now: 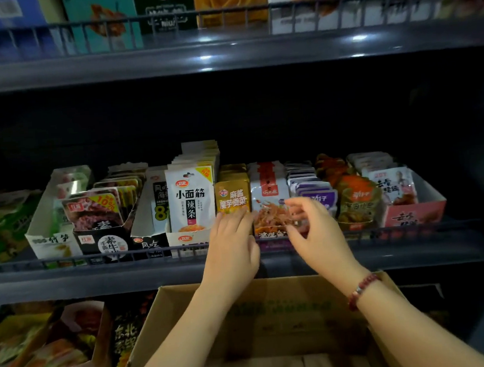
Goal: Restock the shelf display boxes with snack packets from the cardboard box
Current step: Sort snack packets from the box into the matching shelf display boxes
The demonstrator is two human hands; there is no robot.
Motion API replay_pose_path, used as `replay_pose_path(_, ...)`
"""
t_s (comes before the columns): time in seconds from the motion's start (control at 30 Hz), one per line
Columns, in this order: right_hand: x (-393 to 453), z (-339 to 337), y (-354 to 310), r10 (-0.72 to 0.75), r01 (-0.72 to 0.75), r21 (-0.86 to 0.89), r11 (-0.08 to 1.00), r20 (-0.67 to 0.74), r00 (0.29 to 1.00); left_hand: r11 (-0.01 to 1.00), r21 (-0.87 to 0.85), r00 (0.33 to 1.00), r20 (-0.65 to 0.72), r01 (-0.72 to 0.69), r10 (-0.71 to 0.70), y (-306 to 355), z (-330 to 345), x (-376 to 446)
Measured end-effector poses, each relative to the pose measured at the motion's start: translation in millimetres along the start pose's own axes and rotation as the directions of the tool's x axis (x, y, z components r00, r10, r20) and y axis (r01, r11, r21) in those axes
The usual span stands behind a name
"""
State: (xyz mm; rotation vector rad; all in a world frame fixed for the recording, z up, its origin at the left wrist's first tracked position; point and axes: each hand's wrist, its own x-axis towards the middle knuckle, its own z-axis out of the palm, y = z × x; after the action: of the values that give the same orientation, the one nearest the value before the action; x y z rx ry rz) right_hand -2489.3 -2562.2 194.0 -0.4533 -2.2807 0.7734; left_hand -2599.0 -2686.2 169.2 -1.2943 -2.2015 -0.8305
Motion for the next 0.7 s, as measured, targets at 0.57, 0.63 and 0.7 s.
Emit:
replay_pose_path(0.57, -3.6, -96.6, 148.8, 0.068, -0.181, -0.364, 0.914, -0.302, 0.951, 0.966, 0.011, 0.963, 0.084, -0.257, 0.255, 147.0, 61.9, 112.3)
replay_pose_path(0.63, -2.9, -99.9, 162.0, 0.108, -0.209, -0.38, 0.901, -0.269, 0.957, 0.977, -0.064, 0.951, 0.227, -0.203, 0.212, 160.5, 73.0, 137.6)
replay_pose_path(0.7, -2.6, -101.0, 173.4, 0.122, -0.21, -0.364, 0.907, -0.251, 0.96, 0.988, -0.094, 0.908, 0.39, -0.125, 0.152, 172.7, 84.3, 159.6)
